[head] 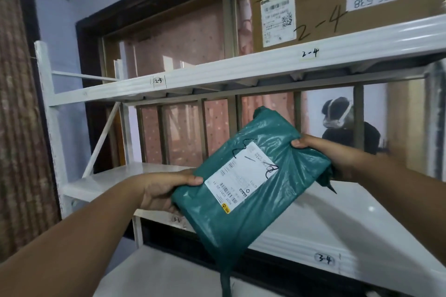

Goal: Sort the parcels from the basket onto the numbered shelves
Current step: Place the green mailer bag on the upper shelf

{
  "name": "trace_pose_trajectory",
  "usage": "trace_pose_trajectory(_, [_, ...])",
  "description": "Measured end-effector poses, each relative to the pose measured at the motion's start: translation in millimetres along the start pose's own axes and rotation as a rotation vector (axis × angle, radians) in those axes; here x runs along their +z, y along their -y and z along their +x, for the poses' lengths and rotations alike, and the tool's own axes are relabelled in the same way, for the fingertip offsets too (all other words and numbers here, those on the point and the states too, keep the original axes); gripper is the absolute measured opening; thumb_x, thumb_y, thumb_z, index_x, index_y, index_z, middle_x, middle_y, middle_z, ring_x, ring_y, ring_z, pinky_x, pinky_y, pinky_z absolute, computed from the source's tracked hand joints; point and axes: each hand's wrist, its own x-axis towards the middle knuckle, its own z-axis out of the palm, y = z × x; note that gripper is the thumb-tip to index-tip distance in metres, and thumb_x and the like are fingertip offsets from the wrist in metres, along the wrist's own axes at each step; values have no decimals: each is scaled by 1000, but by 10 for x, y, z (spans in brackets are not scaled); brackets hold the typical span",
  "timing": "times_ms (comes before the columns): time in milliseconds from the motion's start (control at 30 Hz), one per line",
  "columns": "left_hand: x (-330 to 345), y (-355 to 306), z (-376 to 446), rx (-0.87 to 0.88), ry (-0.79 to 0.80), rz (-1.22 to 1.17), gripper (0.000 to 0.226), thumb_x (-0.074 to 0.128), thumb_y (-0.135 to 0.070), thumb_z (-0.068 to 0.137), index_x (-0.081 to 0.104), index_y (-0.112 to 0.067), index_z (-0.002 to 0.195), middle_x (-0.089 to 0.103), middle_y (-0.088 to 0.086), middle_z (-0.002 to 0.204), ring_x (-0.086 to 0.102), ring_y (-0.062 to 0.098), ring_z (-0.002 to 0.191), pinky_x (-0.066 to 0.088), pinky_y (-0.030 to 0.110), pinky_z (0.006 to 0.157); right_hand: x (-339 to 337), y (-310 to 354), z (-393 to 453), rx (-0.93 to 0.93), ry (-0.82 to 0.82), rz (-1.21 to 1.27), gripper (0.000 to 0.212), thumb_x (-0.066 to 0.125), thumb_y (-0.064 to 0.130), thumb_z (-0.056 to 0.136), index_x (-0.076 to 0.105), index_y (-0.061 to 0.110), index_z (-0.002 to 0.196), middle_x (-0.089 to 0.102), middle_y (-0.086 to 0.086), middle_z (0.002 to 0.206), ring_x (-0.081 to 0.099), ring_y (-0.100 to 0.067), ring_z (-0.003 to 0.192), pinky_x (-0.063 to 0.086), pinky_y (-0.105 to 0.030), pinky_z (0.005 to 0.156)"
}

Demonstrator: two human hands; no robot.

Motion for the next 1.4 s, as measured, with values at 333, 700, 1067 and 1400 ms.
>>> trace_pose_trajectory(333, [390, -420, 519, 308, -399, -182, 59, 77, -49, 87, 64, -15, 133, 72, 14, 130, 72, 27, 105, 58, 39, 83, -119, -841, -173, -118, -398, 472, 48, 68, 38, 93, 56, 27, 139, 74, -6, 124, 73, -26, 111, 60, -36, 79])
trace_pose_trajectory(700, [857, -492, 1107, 234, -357, -346, 80, 83, -64, 69, 59, -32, 137, 59, 9, 142, 61, 35, 121, 54, 64, 99, 95, -1090, -229, -214, -590, 682, 44, 61, 40, 98, 45, 43, 140, 73, -3, 124, 75, -26, 104, 61, -49, 85])
trace_pose_trajectory(1067, [1550, -621, 1468, 428, -215, -511, 93, 99, -35, 65, 53, -30, 146, 76, 9, 127, 76, 35, 111, 63, 60, 76, 279, -1158, -240, -150, -487, 550, 43, 62, 5, 98, 45, 26, 132, 70, -15, 125, 76, -37, 97, 58, -54, 93])
trace_pose_trajectory(1400, [1301, -632, 1213, 531, -404, -456, 103, 78, 8, 85, 31, -48, 157, 69, 5, 139, 72, 36, 115, 59, 64, 91, -48, -1120, -261, -243, -709, 133, 75, 86, 28, 81, 42, 32, 142, 55, -8, 133, 64, -30, 117, 56, -51, 100])
